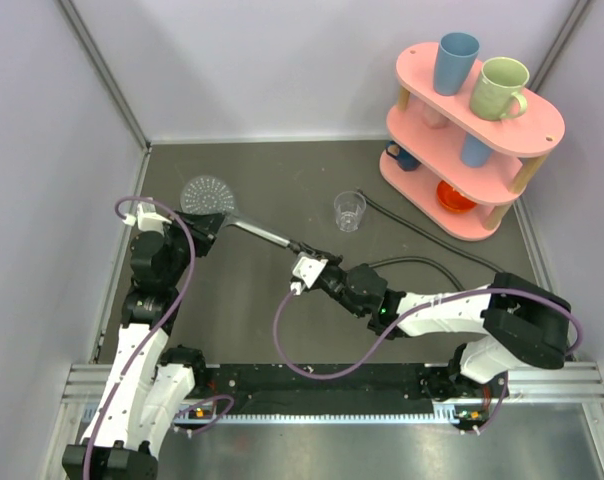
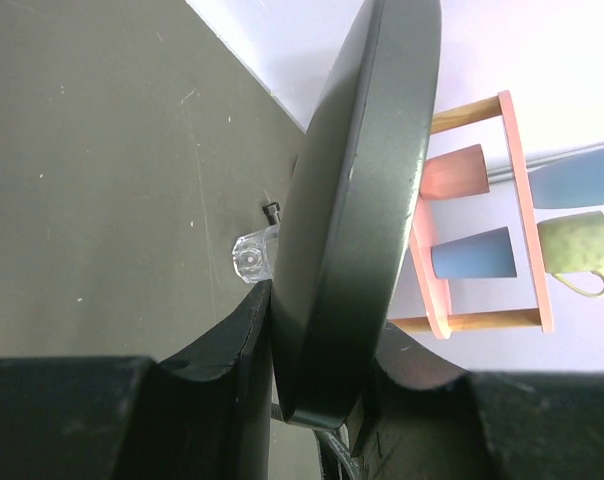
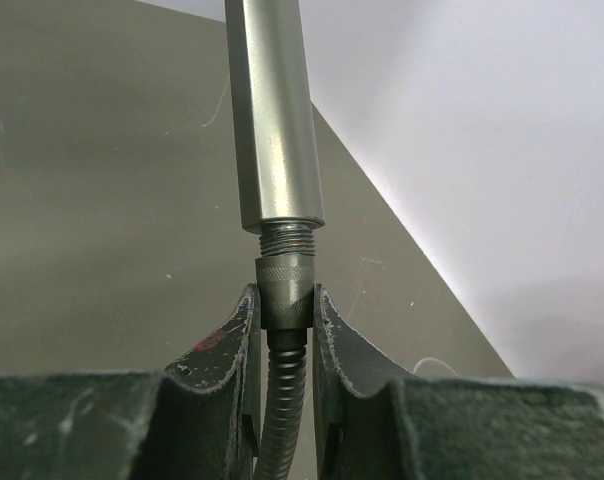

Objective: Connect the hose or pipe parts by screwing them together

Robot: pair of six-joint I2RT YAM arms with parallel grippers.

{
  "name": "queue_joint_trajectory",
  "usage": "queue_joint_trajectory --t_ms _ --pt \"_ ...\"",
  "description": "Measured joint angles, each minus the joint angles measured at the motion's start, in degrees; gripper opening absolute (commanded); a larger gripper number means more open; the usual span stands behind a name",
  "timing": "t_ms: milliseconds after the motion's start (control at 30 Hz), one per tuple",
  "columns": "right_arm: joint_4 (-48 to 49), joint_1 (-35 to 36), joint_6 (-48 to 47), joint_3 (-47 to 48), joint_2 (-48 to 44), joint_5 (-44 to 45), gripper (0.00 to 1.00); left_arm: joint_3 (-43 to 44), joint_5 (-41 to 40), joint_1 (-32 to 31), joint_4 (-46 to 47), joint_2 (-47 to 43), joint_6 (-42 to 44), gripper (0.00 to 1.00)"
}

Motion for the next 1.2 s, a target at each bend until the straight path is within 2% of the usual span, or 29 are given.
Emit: queue_joint_trajectory --t_ms 900,1200 --pt "-2.99 -0.02 0.13 0.04 -0.02 -0.44 0.00 -0.87 3.04 0.24 1.42 1.97 2.67 0.00" --pt "-9.64 -4.24 8.59 1.53 -2.45 -6.10 0.00 -5.05 5.79 0.61 8.76 0.96 3.06 0.00"
